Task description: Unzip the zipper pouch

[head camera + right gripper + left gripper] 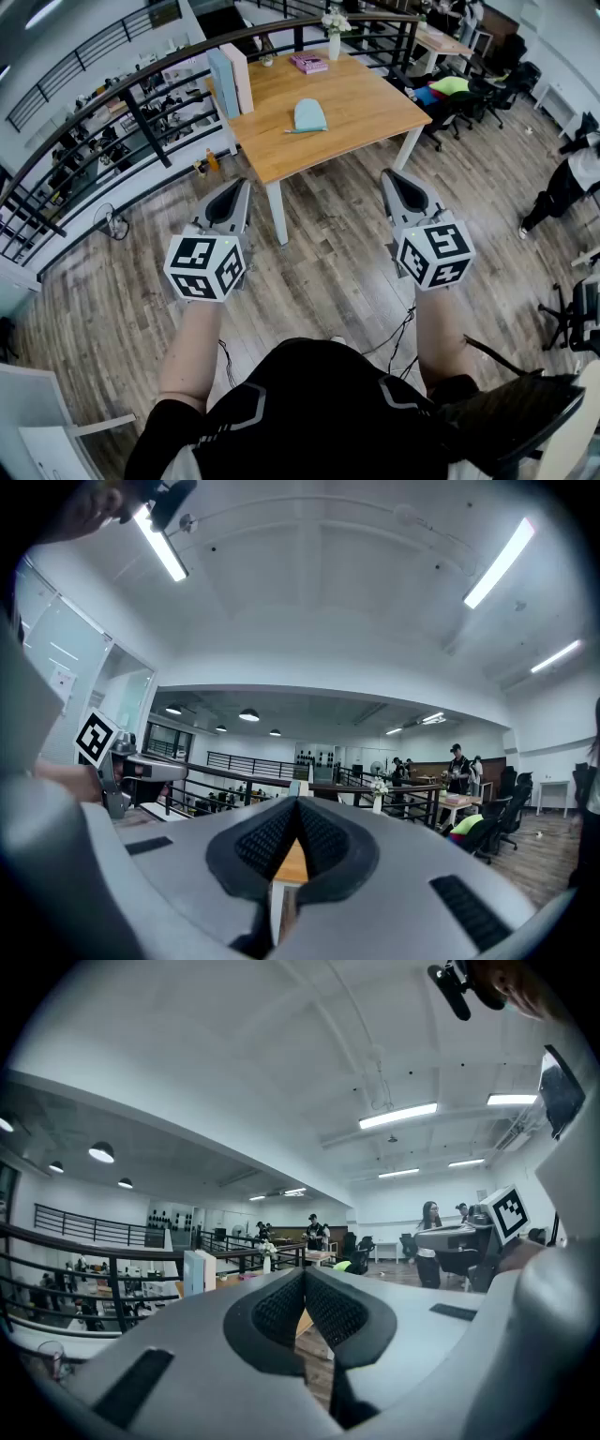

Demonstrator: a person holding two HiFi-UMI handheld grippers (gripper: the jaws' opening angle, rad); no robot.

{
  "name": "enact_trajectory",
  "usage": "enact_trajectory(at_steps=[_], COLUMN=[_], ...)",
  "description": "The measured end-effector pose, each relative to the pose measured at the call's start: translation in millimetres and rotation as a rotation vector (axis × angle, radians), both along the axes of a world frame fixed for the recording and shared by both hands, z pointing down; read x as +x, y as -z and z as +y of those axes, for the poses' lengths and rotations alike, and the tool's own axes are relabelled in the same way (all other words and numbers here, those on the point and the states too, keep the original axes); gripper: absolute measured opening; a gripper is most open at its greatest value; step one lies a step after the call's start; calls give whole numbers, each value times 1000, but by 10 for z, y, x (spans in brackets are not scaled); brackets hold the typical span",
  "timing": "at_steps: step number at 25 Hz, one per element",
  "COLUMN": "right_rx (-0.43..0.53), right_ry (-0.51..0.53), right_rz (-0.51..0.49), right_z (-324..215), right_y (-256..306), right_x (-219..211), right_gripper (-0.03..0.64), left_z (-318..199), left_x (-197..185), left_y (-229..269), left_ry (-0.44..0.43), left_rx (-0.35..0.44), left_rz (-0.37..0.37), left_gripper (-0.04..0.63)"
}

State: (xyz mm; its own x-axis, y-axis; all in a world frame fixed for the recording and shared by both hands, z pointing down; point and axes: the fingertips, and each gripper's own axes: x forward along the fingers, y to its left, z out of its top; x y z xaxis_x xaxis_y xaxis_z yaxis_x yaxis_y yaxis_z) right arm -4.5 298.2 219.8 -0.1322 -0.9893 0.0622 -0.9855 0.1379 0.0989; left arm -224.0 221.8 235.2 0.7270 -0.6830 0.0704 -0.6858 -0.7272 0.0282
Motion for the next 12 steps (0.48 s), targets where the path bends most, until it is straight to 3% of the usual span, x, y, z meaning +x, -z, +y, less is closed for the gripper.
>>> enact_trajectory(at_steps=[12], right_rx=[9], right_ry=[-4], right_rz=[-30], right_z=[-80], right_y=[-2], right_x=[62], right_gripper=[6], left_z=[-75], left_x=[37], left_y=[28], left_ry=[25], left_rx=[31], left_rz=[-18], left_gripper=[29])
